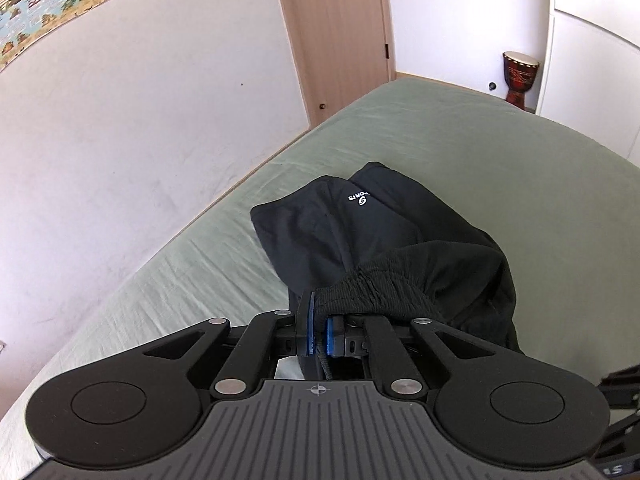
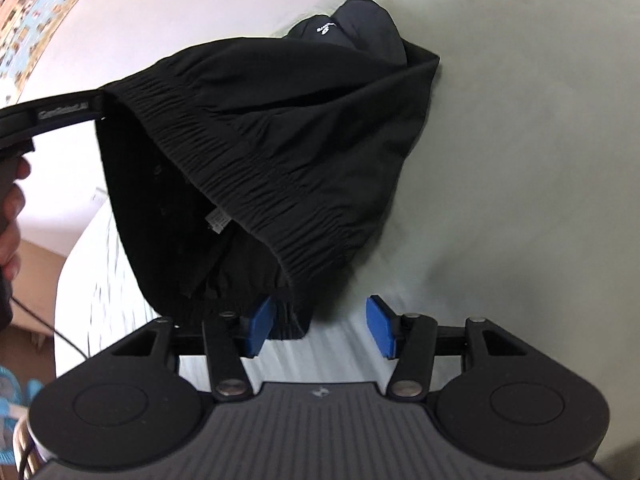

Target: Fold clothes

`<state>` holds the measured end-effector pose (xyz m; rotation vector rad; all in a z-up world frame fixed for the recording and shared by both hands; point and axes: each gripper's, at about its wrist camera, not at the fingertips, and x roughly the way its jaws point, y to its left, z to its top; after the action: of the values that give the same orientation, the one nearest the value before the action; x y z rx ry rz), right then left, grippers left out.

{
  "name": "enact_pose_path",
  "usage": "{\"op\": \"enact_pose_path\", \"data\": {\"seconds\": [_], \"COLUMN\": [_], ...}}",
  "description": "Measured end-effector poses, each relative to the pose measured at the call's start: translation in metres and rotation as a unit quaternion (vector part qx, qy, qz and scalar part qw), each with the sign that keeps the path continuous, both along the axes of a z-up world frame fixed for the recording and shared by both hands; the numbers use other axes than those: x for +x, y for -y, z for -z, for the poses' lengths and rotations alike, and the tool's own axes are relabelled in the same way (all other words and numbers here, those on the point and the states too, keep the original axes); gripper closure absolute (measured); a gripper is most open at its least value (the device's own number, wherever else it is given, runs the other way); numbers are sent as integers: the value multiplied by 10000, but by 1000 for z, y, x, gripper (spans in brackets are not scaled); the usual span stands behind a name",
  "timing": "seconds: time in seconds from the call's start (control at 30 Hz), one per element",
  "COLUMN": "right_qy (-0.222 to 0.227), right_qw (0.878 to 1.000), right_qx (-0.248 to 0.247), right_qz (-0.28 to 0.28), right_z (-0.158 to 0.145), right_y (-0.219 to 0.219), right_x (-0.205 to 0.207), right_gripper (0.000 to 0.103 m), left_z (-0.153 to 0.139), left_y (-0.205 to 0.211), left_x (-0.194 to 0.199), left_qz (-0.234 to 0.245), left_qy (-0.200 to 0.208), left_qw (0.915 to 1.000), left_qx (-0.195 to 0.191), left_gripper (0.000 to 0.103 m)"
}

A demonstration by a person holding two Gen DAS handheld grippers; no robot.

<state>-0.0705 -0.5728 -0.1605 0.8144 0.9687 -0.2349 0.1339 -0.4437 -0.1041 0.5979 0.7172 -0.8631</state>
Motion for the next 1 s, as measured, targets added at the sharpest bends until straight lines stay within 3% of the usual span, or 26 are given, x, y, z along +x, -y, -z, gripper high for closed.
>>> {"op": "enact_pose_path", "data": {"seconds": [0.13,0.2,0.23,0.27,0.43,0.57,0.73,0.9,1.0], "right_qy": [-23,-37,-43,-44,64,184,373,642,587], "right_qw": [9998,9996,9995,9995,9964,9884,9697,9453,9400], "right_qx": [-71,-99,-107,-136,-770,-1480,-2412,-3198,-3360], "right_qz": [180,261,280,293,344,291,134,97,46], "right_z": [12,19,21,24,1,-52,-134,-212,-244], "right_y": [-12,-15,-16,-16,0,36,68,88,95], "right_x": [8,11,12,14,17,27,50,73,96], "right_gripper": [53,69,87,93,98,98,98,98,98], "left_z": [-1,-3,-4,-7,-18,-29,-48,-87,-119], "left_y": [-6,-10,-11,-15,-28,-34,-28,-6,9], "left_x": [7,10,11,13,24,34,39,50,63], "left_qz": [-72,-129,-158,-199,-375,-556,-595,-552,-500], "left_qy": [-20,-27,-24,-11,67,27,13,262,221], "left_qw": [10000,9999,9998,9997,9992,9984,9980,9976,9979], "left_qx": [-47,-82,-94,-113,-105,-100,-193,-336,-340], "left_gripper": [98,98,98,98,98,98,98,98,98]}}
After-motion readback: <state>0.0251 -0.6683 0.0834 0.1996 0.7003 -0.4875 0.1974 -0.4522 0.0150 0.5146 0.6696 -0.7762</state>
